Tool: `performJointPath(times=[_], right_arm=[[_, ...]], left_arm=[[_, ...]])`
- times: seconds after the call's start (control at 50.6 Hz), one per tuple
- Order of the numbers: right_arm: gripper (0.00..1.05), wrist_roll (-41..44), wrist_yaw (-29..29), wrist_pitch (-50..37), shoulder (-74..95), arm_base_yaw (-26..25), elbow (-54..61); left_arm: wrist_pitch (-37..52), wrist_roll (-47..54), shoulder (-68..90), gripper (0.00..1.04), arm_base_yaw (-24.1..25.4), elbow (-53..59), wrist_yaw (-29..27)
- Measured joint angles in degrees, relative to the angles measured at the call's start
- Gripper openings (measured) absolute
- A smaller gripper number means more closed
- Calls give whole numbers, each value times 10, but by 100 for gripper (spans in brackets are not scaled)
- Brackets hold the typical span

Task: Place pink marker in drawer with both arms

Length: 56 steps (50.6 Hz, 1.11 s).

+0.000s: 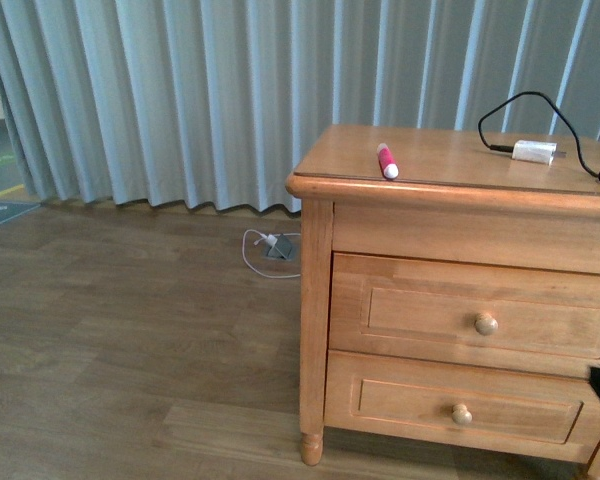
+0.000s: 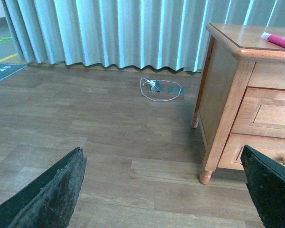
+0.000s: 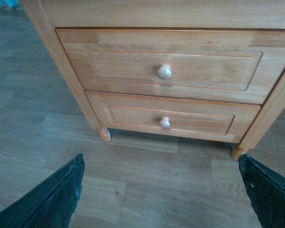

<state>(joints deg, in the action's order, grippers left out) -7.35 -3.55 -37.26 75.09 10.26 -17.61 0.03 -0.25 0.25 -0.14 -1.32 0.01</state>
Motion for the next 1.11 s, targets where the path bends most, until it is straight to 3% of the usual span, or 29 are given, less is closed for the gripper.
performJointPath(times=[0.415, 0.711, 1.107], right_arm=[[96, -9, -111, -84, 392, 45, -285], [96, -8, -137, -82, 494, 42, -409], [96, 13, -144, -80, 560, 24, -476]], left_arm=[[0, 0, 0, 99, 0, 0, 0], [0, 0, 0, 99, 0, 0, 0], [0, 0, 0, 99, 0, 0, 0]])
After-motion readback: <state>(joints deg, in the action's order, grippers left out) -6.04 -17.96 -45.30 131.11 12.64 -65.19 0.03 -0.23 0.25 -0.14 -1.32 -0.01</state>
